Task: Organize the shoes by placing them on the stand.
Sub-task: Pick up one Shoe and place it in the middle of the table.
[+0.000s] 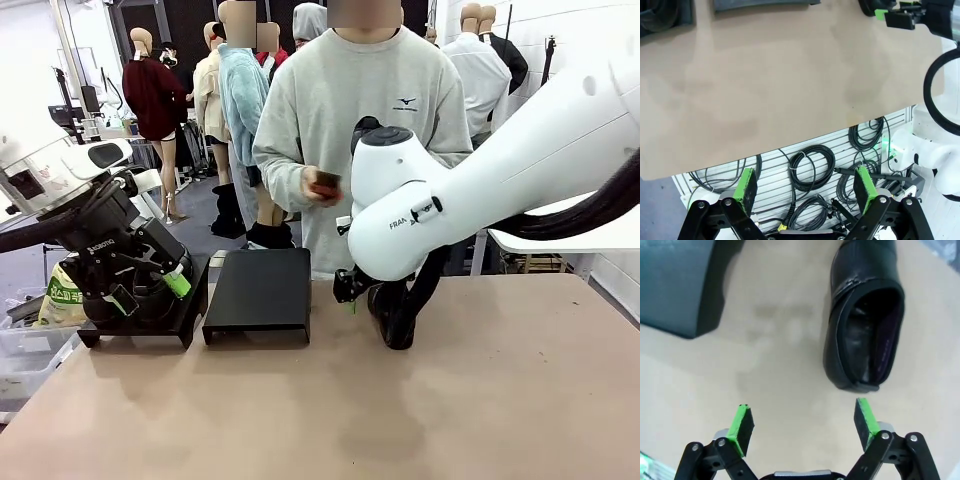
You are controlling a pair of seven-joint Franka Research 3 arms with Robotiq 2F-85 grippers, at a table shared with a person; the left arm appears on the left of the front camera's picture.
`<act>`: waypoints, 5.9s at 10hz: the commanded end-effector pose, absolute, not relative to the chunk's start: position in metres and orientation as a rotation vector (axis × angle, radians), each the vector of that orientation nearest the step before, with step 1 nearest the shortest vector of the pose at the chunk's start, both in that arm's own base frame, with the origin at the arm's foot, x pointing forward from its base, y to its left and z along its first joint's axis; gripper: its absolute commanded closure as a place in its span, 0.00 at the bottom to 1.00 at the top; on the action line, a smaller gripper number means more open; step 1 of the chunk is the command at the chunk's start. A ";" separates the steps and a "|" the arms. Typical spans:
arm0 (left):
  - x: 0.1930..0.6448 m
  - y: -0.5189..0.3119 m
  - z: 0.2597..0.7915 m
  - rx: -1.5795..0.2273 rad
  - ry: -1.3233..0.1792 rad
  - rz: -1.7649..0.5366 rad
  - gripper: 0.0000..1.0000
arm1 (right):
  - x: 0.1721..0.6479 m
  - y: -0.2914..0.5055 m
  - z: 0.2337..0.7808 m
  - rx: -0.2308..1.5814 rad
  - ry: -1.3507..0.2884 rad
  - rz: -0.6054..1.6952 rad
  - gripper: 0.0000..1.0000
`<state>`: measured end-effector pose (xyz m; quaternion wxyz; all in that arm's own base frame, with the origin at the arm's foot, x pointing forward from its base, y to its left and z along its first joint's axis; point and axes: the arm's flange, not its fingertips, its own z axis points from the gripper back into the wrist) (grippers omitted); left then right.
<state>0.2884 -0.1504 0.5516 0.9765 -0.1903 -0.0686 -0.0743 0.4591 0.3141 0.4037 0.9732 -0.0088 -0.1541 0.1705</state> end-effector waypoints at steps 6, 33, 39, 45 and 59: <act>0.290 -0.152 0.553 -0.402 -0.139 -0.153 0.00 | 0.503 0.332 0.377 -0.039 -0.380 0.278 0.00; 0.290 -0.152 0.553 -0.402 -0.139 -0.153 0.00 | 0.549 0.317 0.343 -0.090 -0.211 0.160 1.00; 0.290 -0.152 0.553 -0.402 -0.139 -0.153 0.00 | 0.547 0.317 0.342 -0.084 -0.213 0.174 1.00; 0.290 -0.152 0.553 -0.402 -0.139 -0.153 0.00 | 0.537 0.317 0.354 -0.076 -0.250 0.179 1.00; 0.290 -0.152 0.553 -0.402 -0.139 -0.153 0.00 | 0.358 0.306 0.453 -0.115 -0.202 0.279 1.00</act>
